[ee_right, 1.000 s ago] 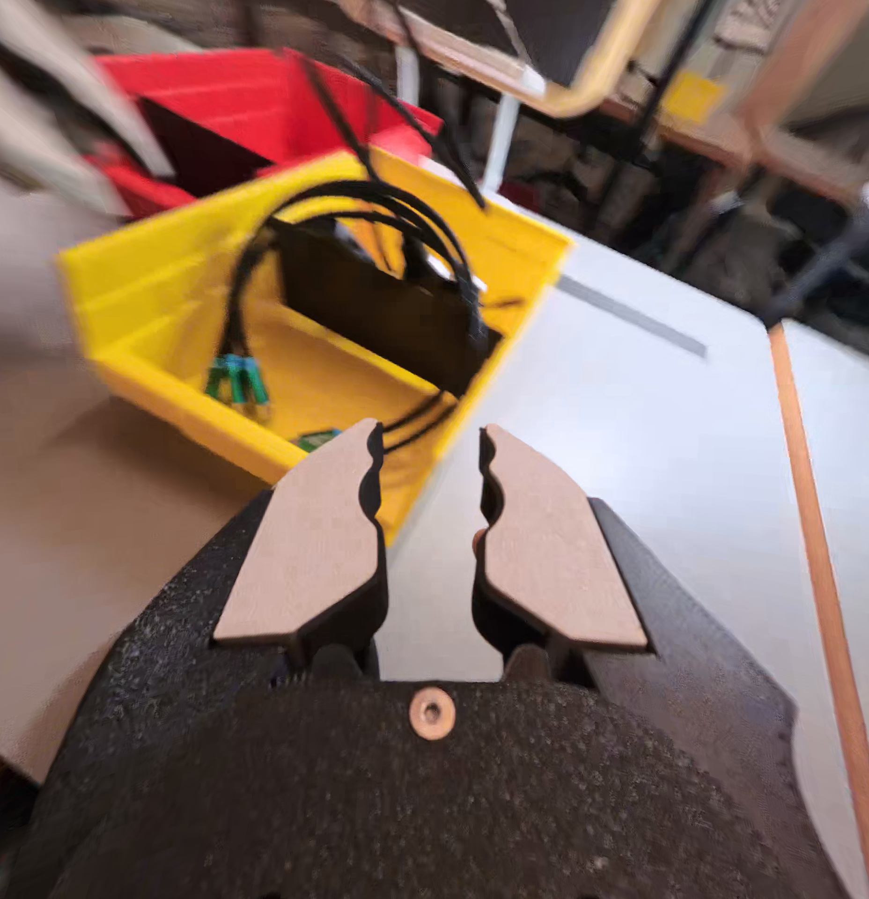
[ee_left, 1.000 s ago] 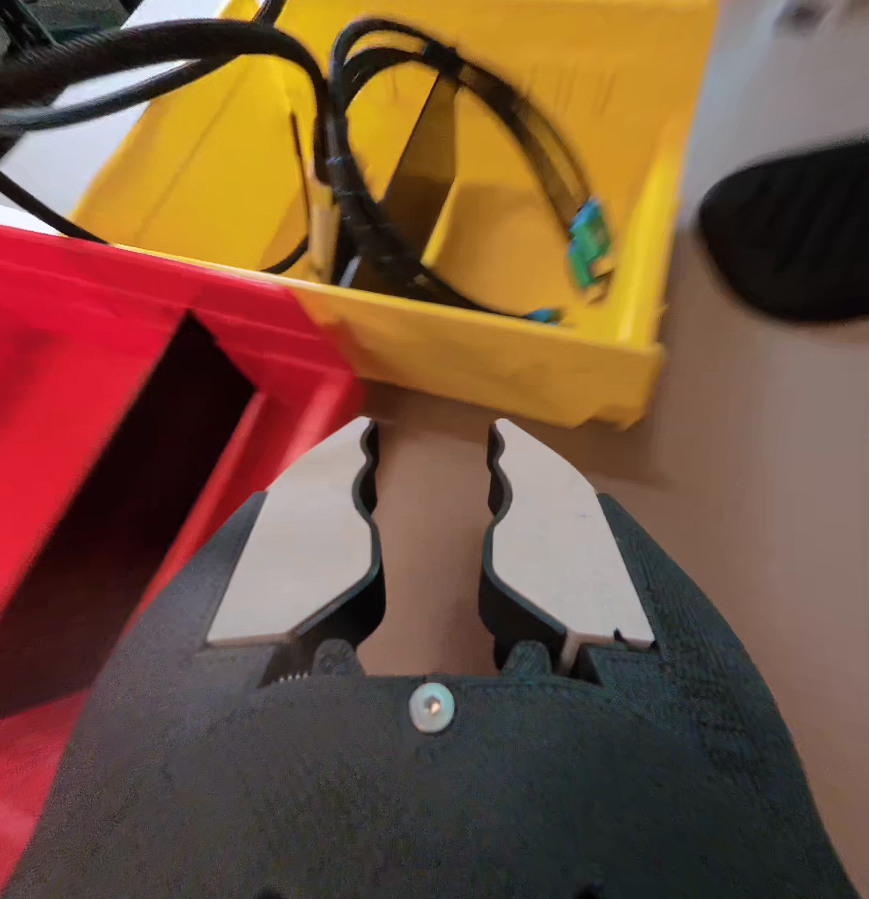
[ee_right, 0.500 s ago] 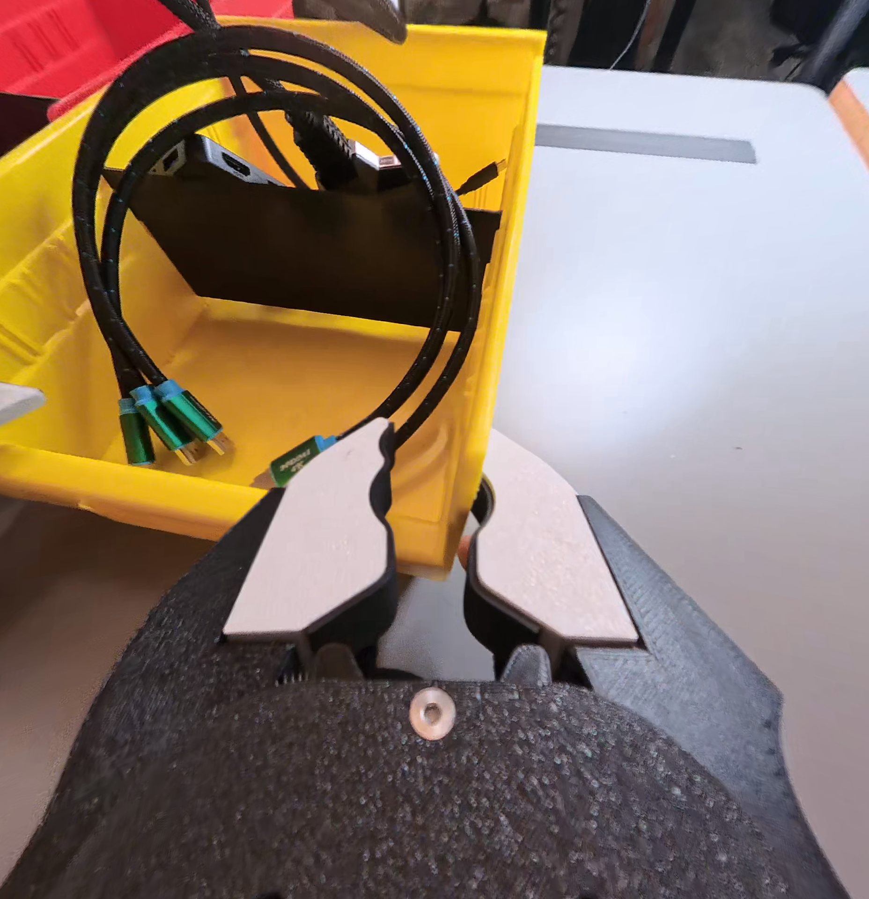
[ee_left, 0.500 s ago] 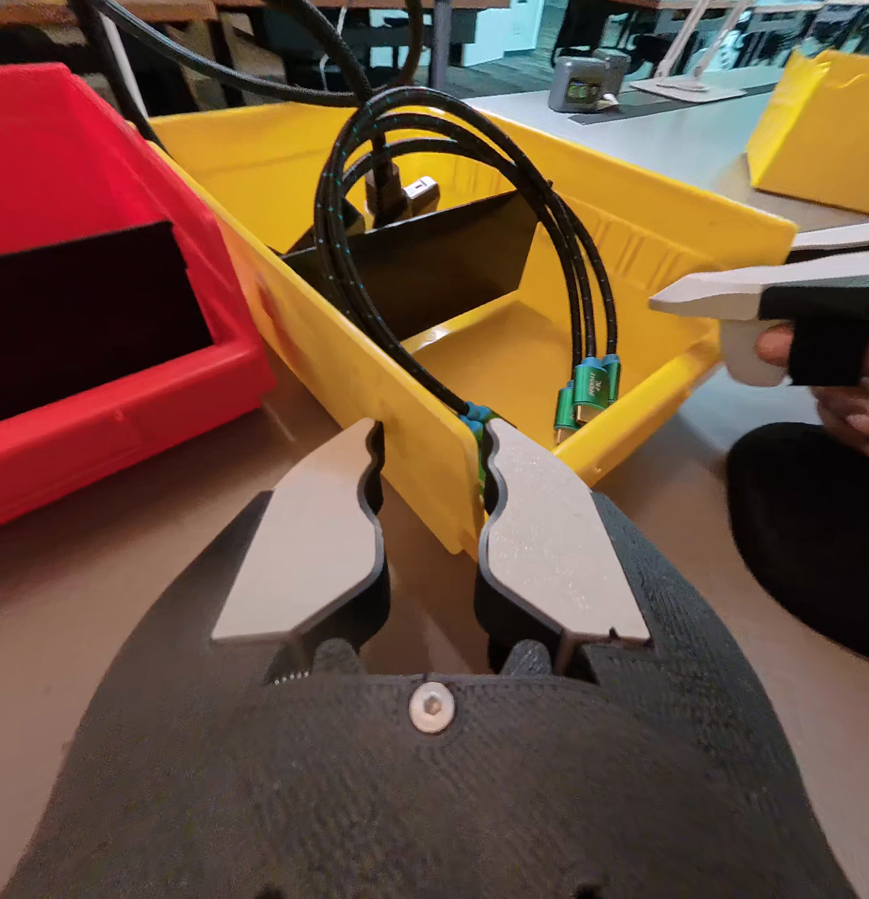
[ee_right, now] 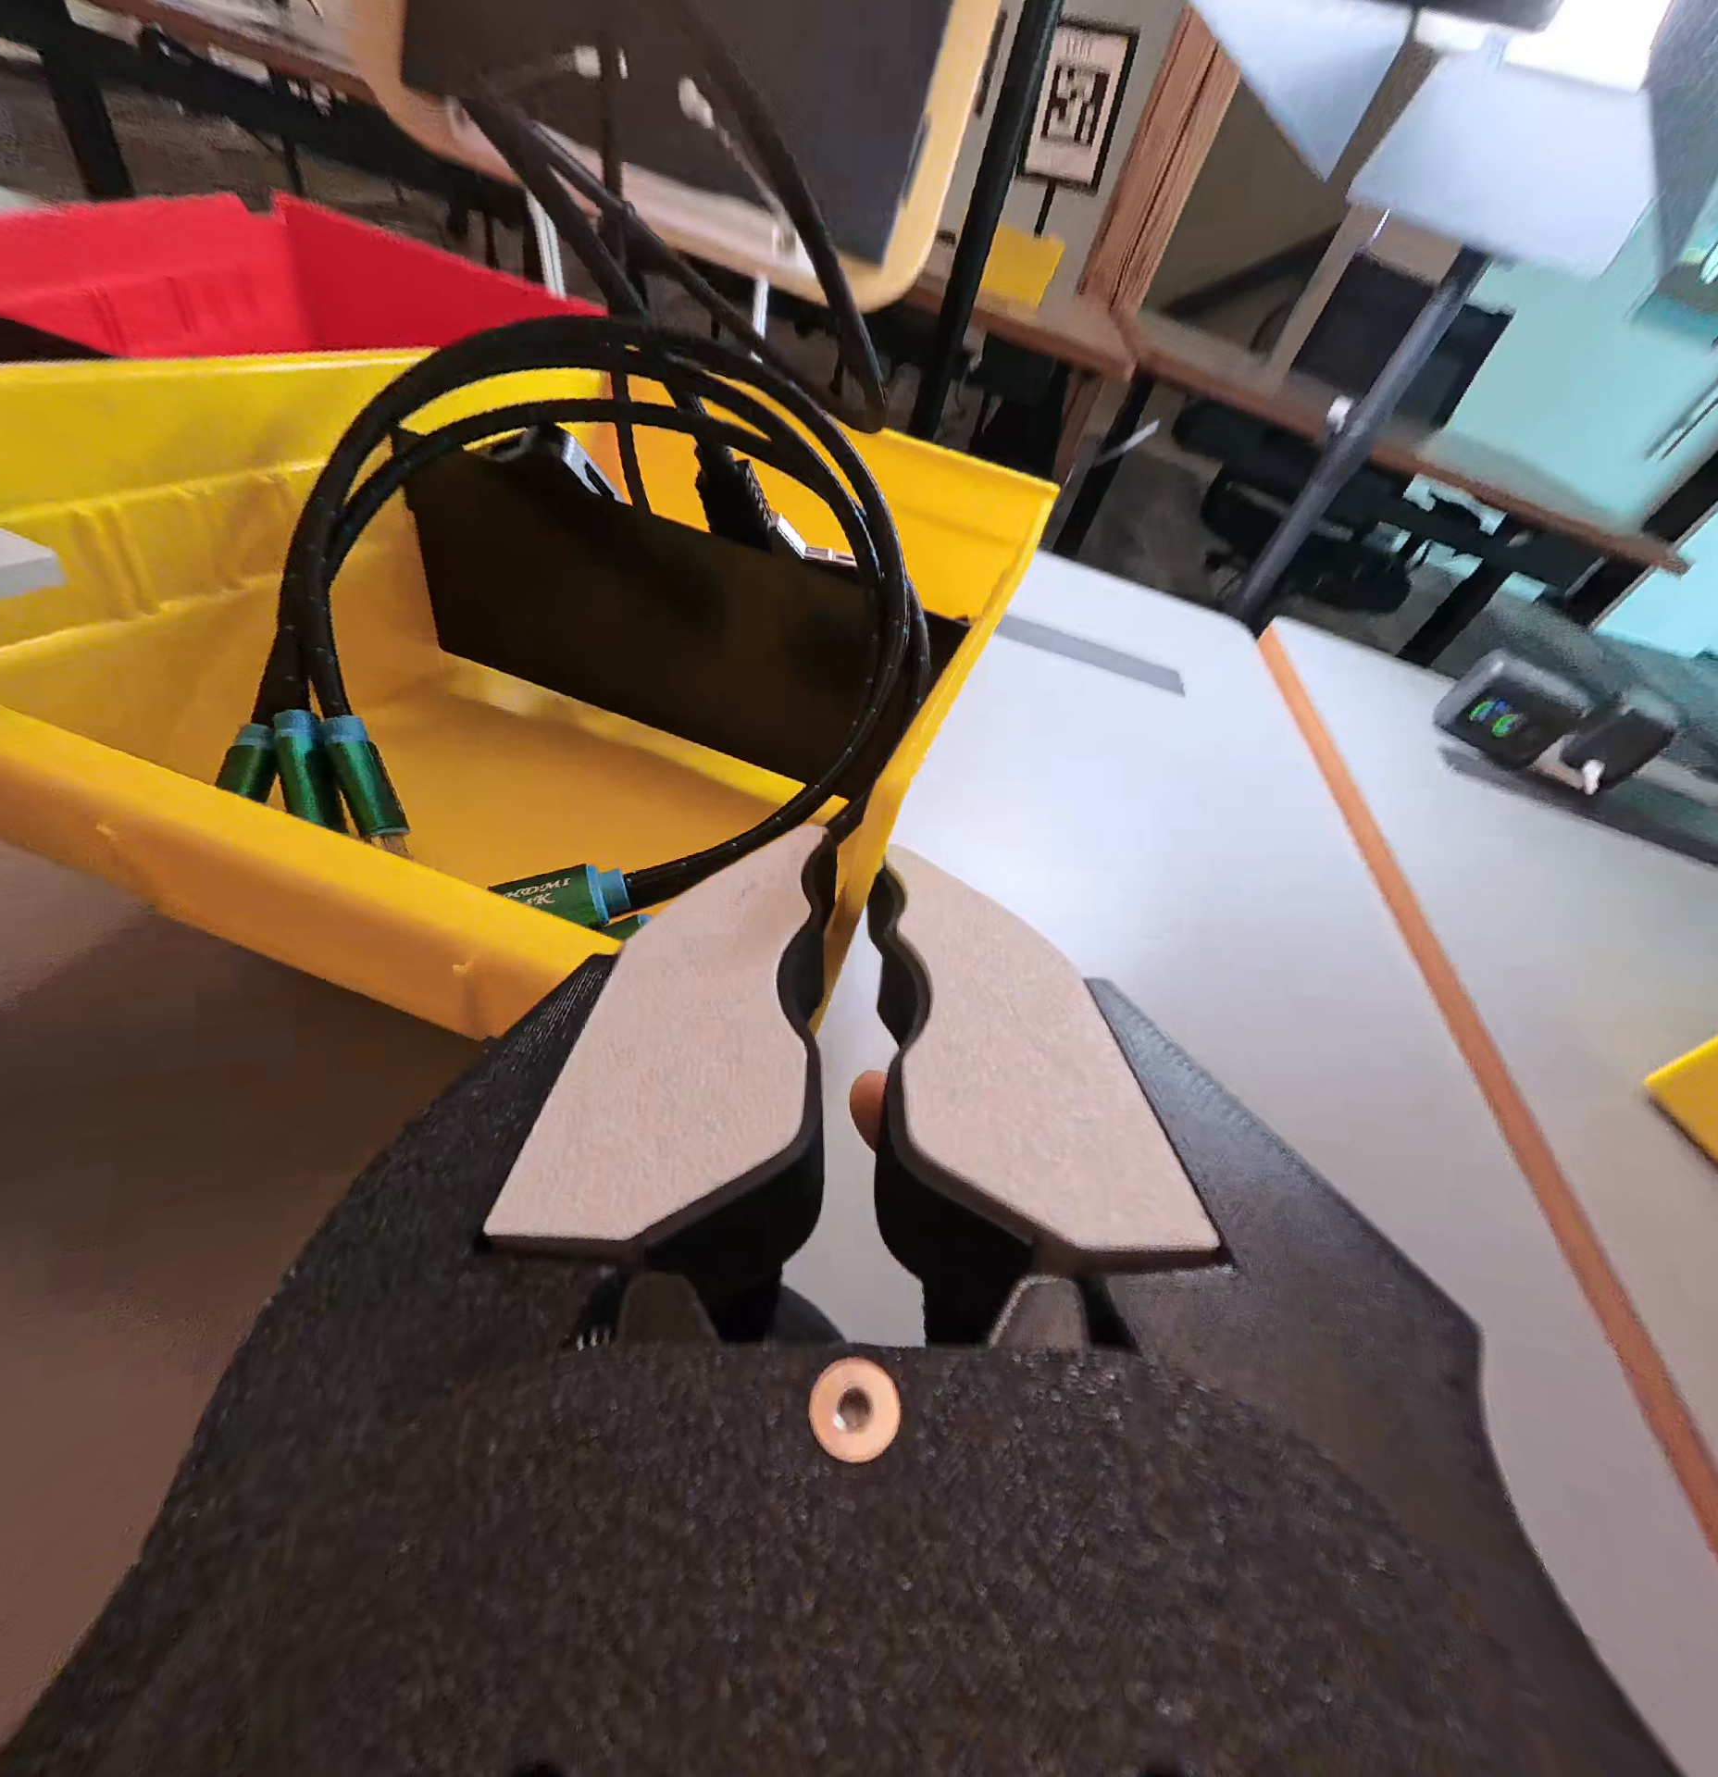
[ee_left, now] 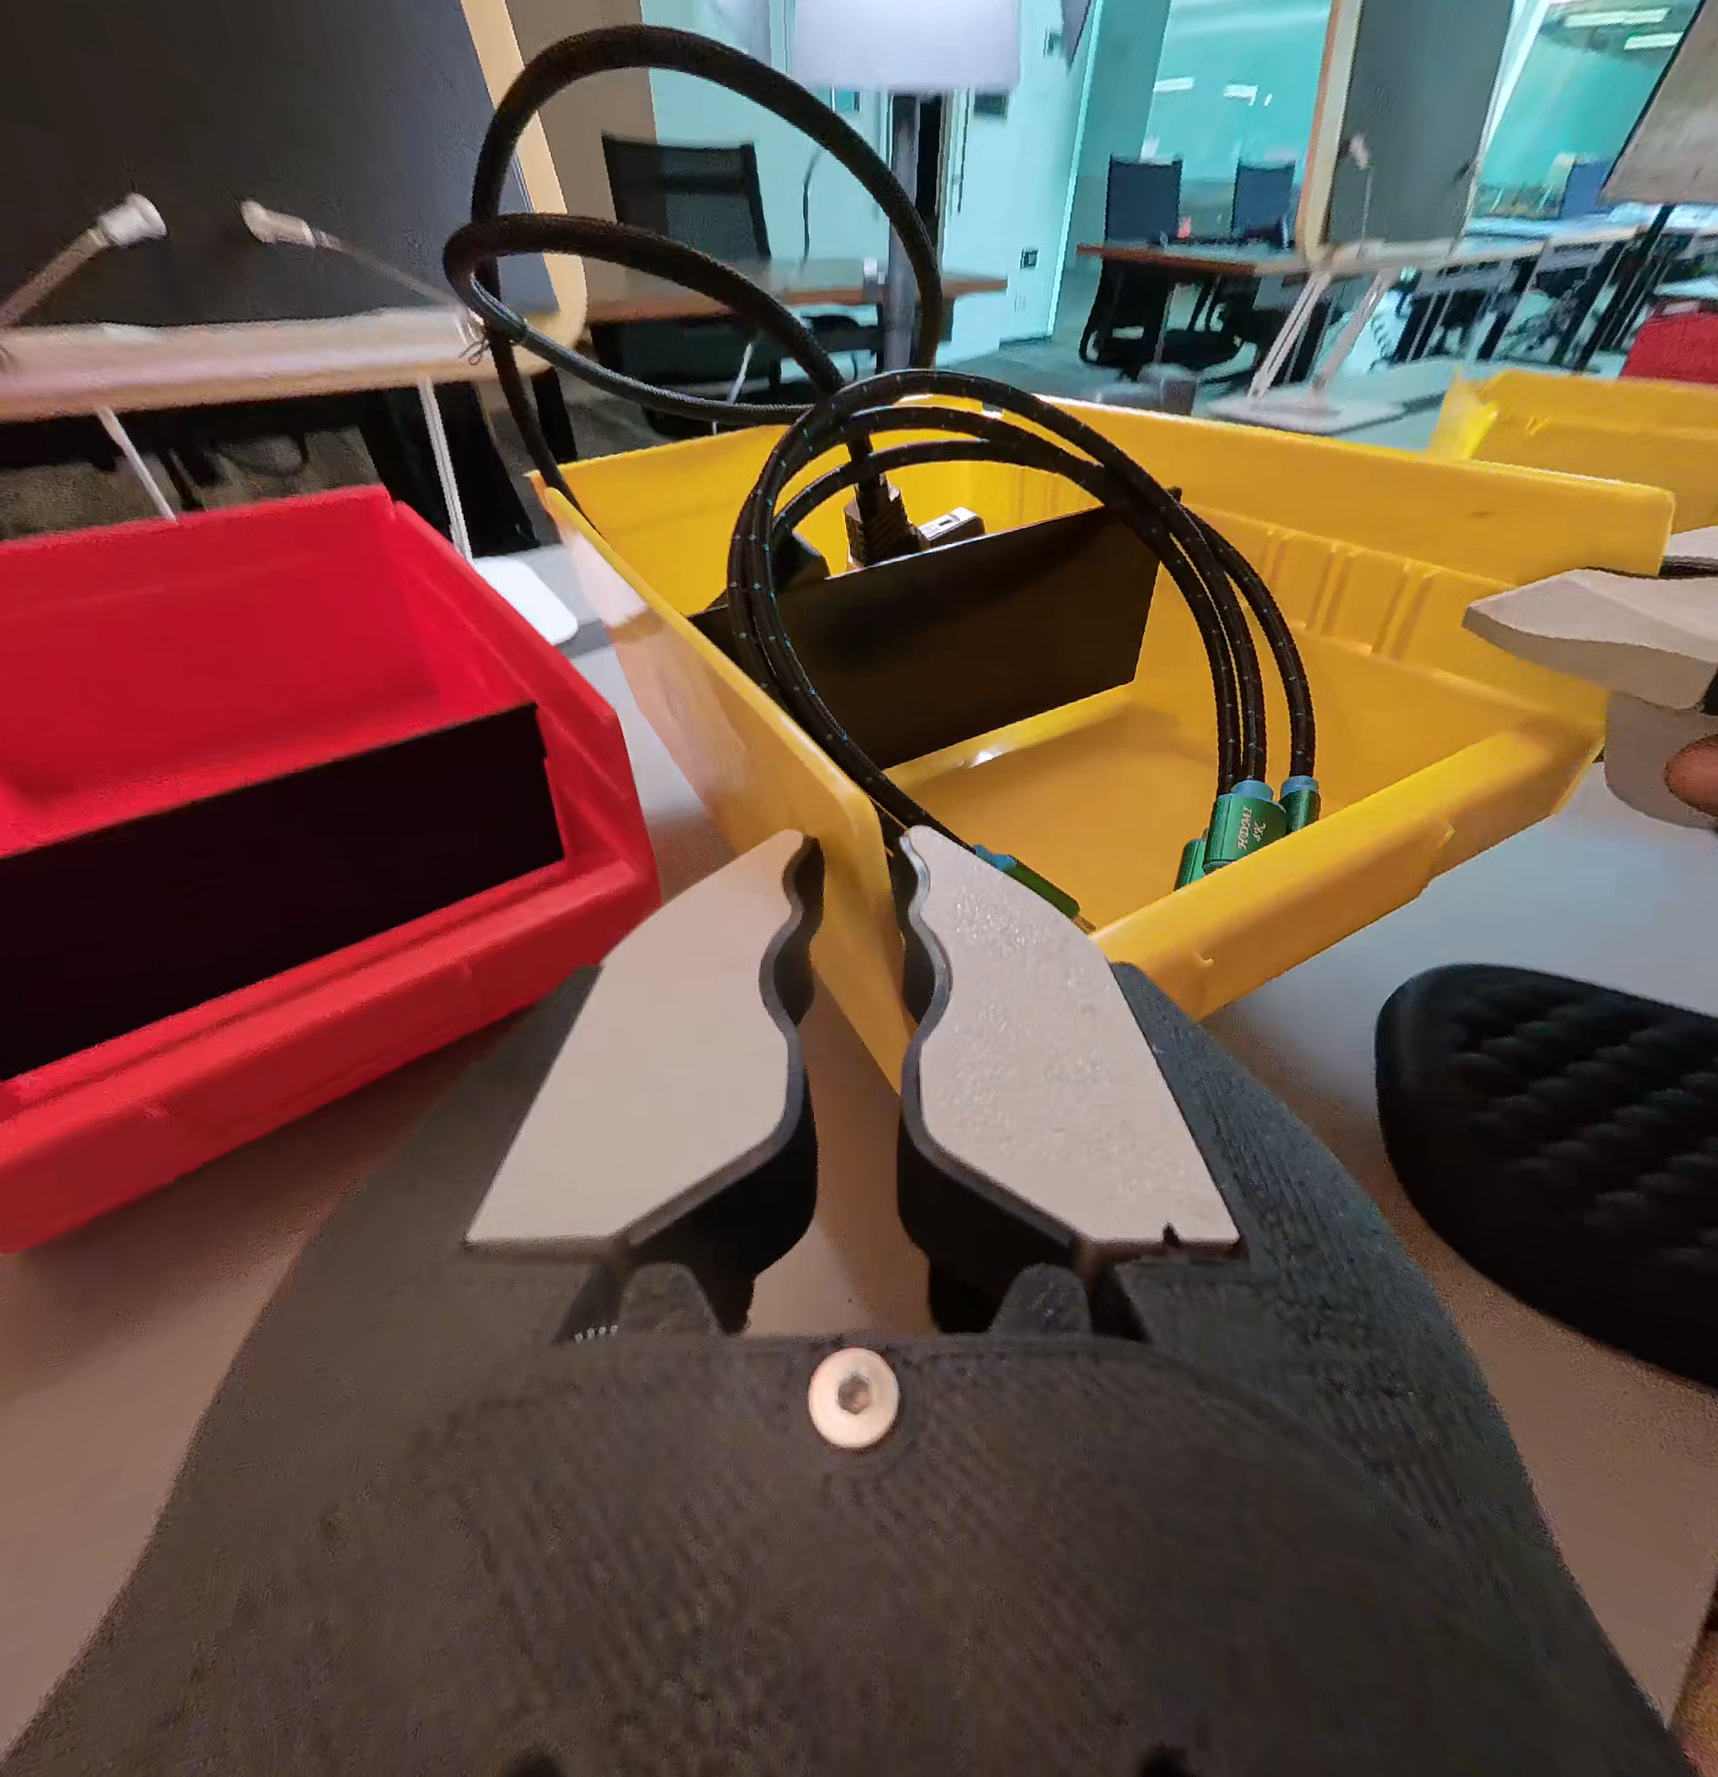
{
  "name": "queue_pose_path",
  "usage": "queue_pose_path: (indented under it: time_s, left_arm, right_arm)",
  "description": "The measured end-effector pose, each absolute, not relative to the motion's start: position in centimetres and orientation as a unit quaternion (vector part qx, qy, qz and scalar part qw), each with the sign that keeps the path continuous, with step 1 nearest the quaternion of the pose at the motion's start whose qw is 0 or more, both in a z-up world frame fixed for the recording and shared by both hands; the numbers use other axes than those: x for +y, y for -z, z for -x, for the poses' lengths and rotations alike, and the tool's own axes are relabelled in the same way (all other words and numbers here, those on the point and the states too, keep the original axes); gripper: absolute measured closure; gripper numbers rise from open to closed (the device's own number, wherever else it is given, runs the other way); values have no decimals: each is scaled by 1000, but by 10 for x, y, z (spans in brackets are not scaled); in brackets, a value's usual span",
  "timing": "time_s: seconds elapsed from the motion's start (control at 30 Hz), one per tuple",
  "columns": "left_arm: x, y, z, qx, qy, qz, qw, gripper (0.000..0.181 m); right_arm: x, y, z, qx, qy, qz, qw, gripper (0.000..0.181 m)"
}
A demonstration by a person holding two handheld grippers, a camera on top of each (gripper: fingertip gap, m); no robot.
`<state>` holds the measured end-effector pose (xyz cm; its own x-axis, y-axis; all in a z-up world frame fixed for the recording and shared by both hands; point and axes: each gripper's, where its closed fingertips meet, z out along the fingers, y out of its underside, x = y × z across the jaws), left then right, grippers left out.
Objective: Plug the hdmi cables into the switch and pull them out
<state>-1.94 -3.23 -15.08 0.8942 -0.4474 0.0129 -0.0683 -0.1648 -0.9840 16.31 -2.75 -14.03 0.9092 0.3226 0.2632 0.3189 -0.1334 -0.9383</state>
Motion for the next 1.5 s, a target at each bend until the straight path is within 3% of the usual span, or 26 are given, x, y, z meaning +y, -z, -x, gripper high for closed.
queue_pose_path:
  time_s: [0.23,0.5,0.83,1.23,1.3,1.4,1.5]
  left_arm:
    - [-61,69,80,144,96,694,699,170]
    - [-117,28,250,28,-20,684,728,172]
    - [-145,83,388,-55,-99,715,690,173]
    - [-117,181,425,-113,-53,739,662,172]
    - [-110,192,423,-106,-54,761,638,172]
    - [-108,187,418,-78,-53,765,637,150]
    - [-115,156,412,-26,-96,751,653,143]
  right_arm:
    - [-53,53,-107,-244,-32,666,705,174]
    - [-60,14,69,-340,-165,594,710,172]
    - [-53,85,230,-381,-318,578,647,170]
    - [-30,184,268,-450,-308,617,567,165]
    - [-31,189,264,-473,-311,620,544,157]
    - [-35,178,247,-475,-345,604,539,146]
    - [-37,164,222,-493,-366,580,536,144]
